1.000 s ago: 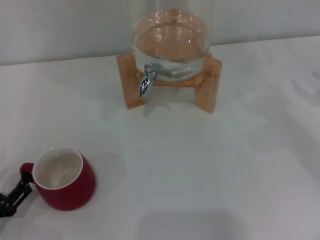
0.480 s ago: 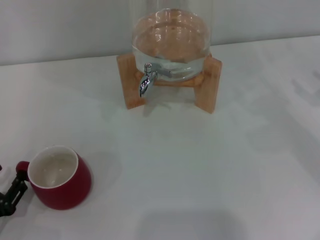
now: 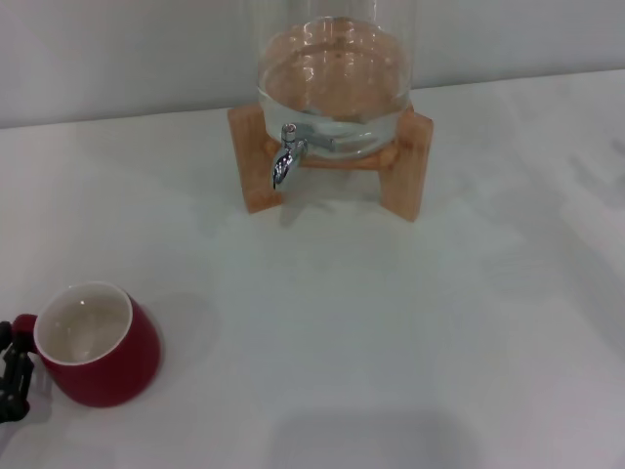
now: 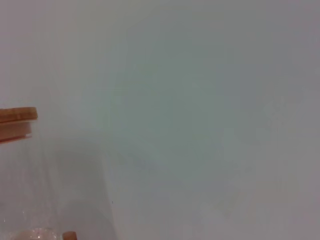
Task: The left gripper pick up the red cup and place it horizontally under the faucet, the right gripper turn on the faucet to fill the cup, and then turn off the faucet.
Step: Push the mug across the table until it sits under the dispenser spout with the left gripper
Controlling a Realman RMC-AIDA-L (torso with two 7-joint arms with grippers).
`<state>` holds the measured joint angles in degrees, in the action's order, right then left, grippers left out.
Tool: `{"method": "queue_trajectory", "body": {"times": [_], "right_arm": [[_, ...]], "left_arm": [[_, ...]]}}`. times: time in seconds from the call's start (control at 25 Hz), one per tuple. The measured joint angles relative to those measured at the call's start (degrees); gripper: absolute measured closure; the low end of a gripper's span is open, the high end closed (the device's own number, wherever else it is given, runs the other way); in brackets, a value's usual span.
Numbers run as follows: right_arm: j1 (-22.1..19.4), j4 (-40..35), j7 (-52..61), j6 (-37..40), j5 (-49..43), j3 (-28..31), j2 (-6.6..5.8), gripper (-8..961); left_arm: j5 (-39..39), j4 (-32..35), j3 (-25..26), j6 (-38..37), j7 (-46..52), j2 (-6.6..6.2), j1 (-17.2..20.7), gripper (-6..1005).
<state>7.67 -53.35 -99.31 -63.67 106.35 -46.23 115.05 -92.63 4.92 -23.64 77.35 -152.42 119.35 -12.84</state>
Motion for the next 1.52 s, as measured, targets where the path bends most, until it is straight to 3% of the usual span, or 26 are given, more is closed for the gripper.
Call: {"method": "queue_trajectory", "body": {"times": [0.2,0.6,1.52], "right_arm": [[-0.02,0.00,0.00,-0.31,0.00,0.00,0.00,158],[-0.08,0.00,-0.03,-0.61,0.00,0.09,0.00,158],[-0.50,0.77,-0.10,-2.09,0.05,0.09,0.00,157]], "left_arm": [[0.67,0.01,0.01,0.00,0.02,-0.01,-0.10,858],[5.33,1.35,-0.01,0.03,0.02,-0.17,-0.55,861],[5.08,2.96,0.06,3.28,1.67,-0.18,-1.96,894]]}}
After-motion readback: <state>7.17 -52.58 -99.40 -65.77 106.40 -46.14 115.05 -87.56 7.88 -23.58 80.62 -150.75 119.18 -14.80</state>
